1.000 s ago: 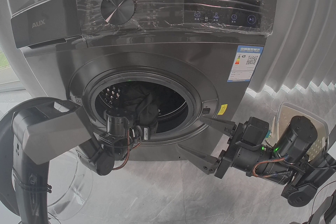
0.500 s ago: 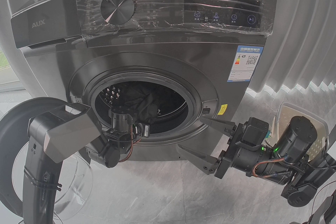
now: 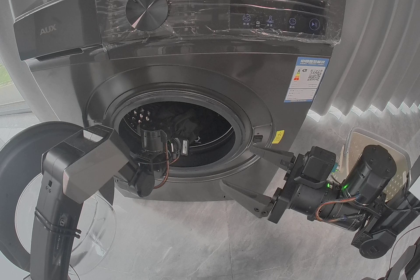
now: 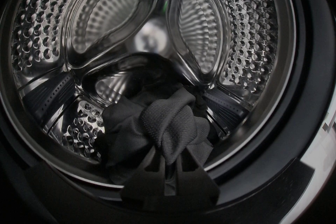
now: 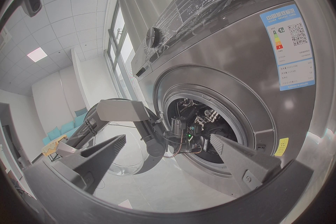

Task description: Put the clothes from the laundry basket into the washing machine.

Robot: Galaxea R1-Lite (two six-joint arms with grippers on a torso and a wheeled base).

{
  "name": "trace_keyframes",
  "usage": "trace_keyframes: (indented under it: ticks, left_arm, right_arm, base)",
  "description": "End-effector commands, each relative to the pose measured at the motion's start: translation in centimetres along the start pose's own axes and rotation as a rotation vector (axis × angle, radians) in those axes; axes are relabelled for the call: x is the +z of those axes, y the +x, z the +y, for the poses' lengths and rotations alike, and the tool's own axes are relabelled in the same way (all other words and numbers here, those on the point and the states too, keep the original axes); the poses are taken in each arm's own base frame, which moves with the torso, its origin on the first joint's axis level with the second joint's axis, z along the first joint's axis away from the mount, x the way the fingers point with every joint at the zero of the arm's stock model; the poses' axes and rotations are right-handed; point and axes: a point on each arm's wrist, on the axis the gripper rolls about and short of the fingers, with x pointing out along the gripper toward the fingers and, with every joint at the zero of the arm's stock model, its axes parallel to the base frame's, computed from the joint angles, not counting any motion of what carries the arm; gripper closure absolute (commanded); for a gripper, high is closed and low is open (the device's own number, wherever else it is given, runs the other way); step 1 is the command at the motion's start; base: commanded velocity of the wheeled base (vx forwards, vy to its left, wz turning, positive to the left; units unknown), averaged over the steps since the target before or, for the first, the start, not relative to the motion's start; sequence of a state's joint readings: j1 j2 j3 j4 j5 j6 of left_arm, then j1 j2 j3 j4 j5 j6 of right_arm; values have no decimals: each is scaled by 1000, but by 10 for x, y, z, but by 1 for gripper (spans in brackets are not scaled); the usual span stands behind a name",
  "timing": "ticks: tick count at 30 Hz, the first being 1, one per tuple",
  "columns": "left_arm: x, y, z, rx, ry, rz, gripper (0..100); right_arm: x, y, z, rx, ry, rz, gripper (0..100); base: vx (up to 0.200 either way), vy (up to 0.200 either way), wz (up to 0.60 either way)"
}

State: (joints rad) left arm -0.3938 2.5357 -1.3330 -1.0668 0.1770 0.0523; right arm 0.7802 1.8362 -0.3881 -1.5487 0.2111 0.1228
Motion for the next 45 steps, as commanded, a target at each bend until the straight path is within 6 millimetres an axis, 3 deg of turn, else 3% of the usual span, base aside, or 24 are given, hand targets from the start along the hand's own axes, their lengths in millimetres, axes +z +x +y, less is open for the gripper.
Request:
trace_keyframes:
  ticks: [1,8,30,31,40,45]
  left_arm:
    - [4,11,6,19,-6,-28,100]
    - [2,30,24,66,16,-59,100]
    - [-8,30,34,82,20,-28,100]
    - [-8,30,34,82,20,-27,0]
    - [-5,28,27,67,14,-38,0]
    - [0,22,4,20,14,-40,0]
  right_arm:
    - [0,0,0,1,0,1,0]
    - [0,0,0,1,0,0,0]
    - [0,0,0,1,0,-2,0]
    - [0,0,0,1,-2,-2,0]
    - [2,0,0,2,-3,-6,0]
    - [5,-2,1,2,-6,-18,0]
  base:
    - [0,0,0]
    - [0,0,0]
    - [0,0,0]
    - [0,0,0]
    - [0,0,0]
    - [0,0,0]
